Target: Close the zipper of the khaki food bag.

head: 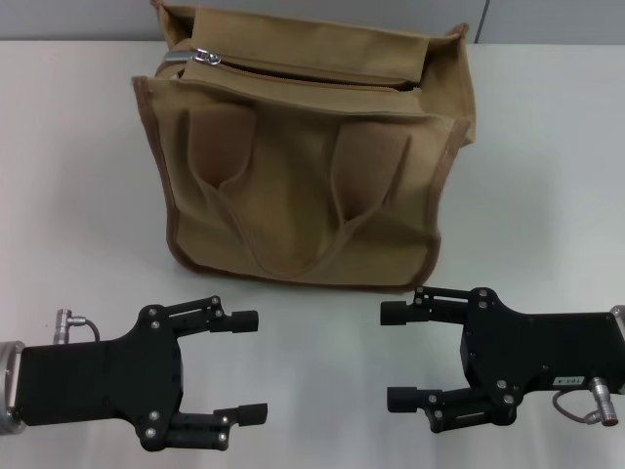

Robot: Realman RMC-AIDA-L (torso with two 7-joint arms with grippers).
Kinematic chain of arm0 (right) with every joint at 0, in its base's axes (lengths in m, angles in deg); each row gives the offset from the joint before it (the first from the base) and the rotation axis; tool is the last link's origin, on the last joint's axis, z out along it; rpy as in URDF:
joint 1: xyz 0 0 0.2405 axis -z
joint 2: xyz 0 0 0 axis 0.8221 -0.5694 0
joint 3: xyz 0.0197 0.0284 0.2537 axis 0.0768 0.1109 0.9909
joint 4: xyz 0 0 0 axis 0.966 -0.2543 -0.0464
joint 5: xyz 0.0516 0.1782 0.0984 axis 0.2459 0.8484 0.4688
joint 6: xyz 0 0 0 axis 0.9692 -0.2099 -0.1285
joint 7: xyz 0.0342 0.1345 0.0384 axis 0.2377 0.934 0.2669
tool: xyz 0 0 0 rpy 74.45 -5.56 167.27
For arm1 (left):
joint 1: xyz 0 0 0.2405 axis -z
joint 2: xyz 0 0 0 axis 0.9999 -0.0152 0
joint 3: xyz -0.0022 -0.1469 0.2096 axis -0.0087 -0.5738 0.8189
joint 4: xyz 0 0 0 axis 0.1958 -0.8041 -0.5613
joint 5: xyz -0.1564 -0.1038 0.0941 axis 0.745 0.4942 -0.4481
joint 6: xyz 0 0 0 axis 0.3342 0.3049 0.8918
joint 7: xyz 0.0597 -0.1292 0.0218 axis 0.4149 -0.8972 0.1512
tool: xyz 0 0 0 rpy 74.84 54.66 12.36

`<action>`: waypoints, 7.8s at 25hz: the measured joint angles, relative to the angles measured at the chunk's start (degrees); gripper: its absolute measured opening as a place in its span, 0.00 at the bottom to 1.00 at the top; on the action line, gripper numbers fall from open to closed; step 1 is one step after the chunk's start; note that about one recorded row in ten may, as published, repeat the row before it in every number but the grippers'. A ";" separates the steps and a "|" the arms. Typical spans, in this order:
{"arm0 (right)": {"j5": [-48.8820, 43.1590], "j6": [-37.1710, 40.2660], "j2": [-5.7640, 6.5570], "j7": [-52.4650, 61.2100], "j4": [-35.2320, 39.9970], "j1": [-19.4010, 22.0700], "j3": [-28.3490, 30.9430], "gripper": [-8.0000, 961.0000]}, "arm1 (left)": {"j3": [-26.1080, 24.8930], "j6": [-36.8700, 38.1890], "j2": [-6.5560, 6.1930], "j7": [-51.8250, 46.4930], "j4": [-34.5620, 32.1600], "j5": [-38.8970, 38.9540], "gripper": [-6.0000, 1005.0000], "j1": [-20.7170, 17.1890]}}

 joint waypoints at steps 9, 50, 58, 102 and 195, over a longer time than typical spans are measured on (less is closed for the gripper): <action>0.07 -0.44 -0.01 -0.03 -0.06 -0.11 0.19 0.85 | -0.21 -0.54 0.09 0.49 0.39 -0.05 0.80 0.06; 6.37 -6.76 -0.26 -12.05 -14.89 -1.28 0.82 0.85 | -37.04 -23.32 3.83 22.11 23.07 9.77 0.77 12.47; 6.32 -7.47 -0.35 -12.06 -15.25 -1.45 0.89 0.85 | -37.12 -22.51 3.84 22.47 23.62 14.70 0.77 12.90; 6.41 -5.81 -0.35 -39.79 -25.73 -2.72 29.76 0.85 | -34.29 -10.08 3.83 21.61 29.41 17.22 0.03 13.33; -3.73 -44.27 -0.35 -77.40 -48.26 -12.06 55.69 0.85 | -31.99 -5.63 3.83 18.21 32.50 16.39 0.03 16.82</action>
